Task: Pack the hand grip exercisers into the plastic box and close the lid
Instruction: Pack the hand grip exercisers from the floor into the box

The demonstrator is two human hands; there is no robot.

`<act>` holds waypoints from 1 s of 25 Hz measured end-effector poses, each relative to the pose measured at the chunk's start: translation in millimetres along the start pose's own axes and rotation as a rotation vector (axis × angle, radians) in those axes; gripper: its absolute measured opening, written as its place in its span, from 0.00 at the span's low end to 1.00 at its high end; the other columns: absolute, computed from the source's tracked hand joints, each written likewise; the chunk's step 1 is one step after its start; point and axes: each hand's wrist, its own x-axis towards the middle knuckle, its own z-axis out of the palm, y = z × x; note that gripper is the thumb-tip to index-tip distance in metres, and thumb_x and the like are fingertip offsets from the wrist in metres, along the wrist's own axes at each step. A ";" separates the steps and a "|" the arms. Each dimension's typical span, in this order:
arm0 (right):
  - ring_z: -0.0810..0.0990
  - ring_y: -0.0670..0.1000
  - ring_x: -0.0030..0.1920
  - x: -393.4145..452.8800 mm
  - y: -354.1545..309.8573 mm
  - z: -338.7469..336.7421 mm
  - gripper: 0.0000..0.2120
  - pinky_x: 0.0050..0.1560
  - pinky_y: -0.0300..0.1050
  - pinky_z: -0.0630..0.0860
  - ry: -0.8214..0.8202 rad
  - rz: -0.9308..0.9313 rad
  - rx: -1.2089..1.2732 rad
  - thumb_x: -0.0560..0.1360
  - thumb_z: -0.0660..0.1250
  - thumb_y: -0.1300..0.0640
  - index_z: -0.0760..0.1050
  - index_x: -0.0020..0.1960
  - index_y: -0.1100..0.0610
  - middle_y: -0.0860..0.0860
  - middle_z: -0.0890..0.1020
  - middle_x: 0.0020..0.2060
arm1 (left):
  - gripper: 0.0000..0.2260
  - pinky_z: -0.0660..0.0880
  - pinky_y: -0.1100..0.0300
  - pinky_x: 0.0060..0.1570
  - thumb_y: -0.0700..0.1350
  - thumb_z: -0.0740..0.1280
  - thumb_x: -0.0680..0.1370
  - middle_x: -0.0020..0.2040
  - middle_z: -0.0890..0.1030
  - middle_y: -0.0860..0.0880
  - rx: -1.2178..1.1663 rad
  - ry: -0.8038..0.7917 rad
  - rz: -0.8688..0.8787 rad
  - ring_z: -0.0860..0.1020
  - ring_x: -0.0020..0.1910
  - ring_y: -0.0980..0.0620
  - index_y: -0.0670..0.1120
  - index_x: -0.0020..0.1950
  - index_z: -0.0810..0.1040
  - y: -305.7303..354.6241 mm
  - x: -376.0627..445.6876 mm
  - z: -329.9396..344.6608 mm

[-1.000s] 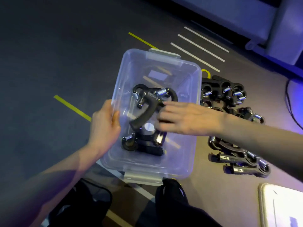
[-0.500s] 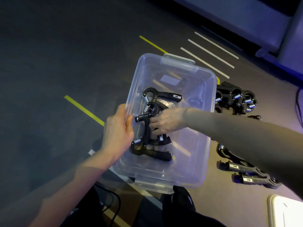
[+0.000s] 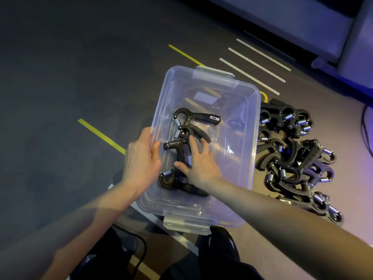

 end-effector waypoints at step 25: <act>0.53 0.55 0.74 37.4 19.1 3.8 0.41 0.68 0.65 0.58 -0.035 -0.134 -0.319 0.75 0.66 0.62 0.42 0.77 0.51 0.50 0.53 0.74 | 0.02 0.54 0.64 0.24 0.37 0.62 0.77 0.25 0.65 0.54 0.020 -0.041 -0.051 0.63 0.24 0.56 0.41 0.48 0.70 5.9 0.5 -4.4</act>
